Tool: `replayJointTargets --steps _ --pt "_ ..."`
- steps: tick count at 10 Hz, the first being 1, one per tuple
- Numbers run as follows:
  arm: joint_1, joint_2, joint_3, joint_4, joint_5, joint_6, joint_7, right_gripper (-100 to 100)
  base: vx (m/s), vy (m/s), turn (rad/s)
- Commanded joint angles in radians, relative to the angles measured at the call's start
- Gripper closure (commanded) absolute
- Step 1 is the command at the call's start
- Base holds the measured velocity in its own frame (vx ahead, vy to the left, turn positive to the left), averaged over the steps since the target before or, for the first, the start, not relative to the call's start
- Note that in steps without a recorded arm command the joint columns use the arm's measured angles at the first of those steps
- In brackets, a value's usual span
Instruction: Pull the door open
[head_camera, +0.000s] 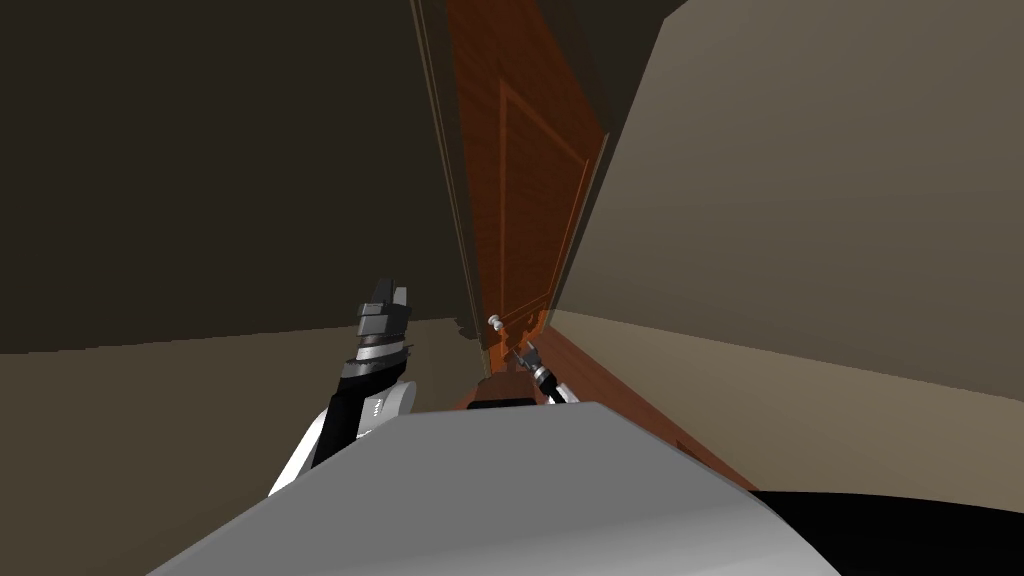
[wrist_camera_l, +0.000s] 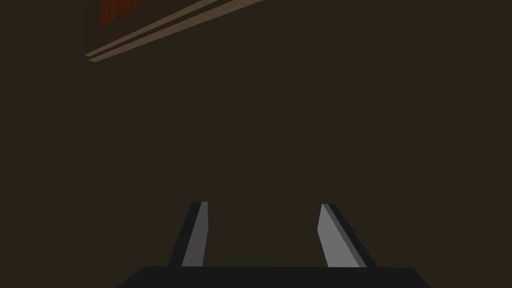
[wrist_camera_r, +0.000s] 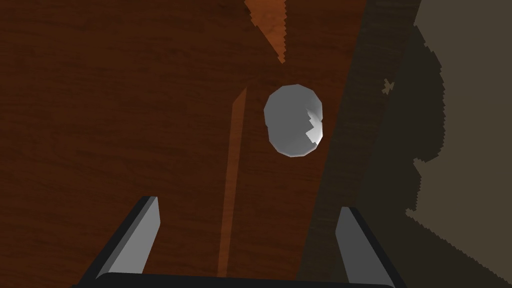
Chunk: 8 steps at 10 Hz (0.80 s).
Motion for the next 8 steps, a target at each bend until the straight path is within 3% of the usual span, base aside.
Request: replayJointTargets --steps 1,3,6,7,8 --pt "-0.026 0.009 0.0 0.034 -0.016 -0.001 0.017 -100 -0.004 -0.004 0.015" --pt "-0.061 0.024 0.004 0.069 -0.038 0.003 0.035 -100 -0.003 -0.003 0.028" --pt "-0.124 0.067 0.011 0.133 -0.079 0.008 0.072 -100 0.051 0.001 0.079" --pt "-0.124 0.067 0.011 0.133 -0.079 0.008 0.072 -100 0.08 0.004 0.028" --pt "-0.141 0.083 0.013 0.149 -0.089 0.009 0.082 -100 0.1 0.014 0.065"
